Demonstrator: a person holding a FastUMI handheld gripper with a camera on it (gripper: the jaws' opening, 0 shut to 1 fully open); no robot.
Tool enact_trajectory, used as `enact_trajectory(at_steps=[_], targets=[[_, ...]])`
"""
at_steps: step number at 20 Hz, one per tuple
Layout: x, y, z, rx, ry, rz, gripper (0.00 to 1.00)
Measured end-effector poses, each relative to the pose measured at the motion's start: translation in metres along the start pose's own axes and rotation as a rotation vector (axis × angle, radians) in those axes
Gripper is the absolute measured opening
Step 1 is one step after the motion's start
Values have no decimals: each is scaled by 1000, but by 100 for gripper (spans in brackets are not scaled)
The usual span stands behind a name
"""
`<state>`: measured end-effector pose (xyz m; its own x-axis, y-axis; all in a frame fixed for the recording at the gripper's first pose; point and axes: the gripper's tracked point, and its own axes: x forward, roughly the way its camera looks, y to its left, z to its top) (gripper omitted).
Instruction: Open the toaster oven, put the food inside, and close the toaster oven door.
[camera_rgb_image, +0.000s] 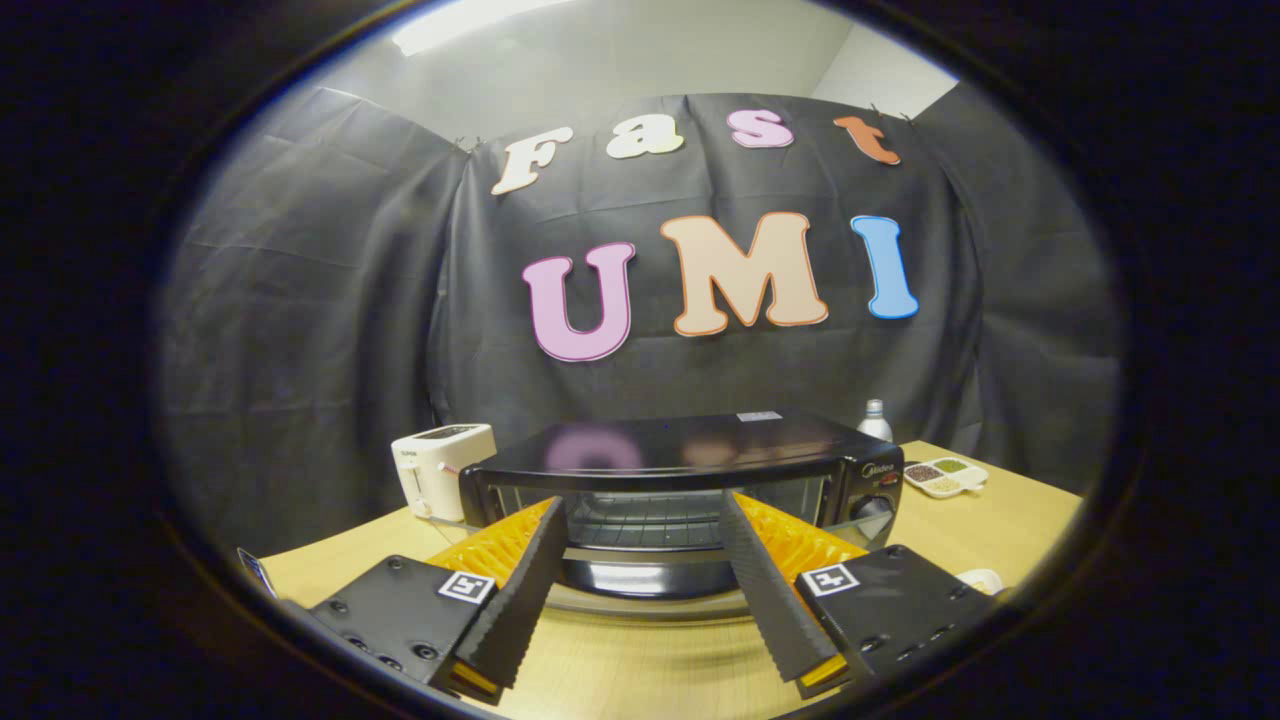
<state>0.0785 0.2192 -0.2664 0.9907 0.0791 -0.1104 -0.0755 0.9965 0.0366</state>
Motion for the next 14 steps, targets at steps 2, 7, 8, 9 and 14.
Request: enact_trajectory(at_steps=[2,7,8,9,14], targets=[[-8,0,-4,3,10,-1,95],[-26,0,-16,2,38,1,95],[-30,0,-18,4,44,2,95],[-34,0,-21,7,52,2,95],[-48,-1,-33,11,83,-1,95]])
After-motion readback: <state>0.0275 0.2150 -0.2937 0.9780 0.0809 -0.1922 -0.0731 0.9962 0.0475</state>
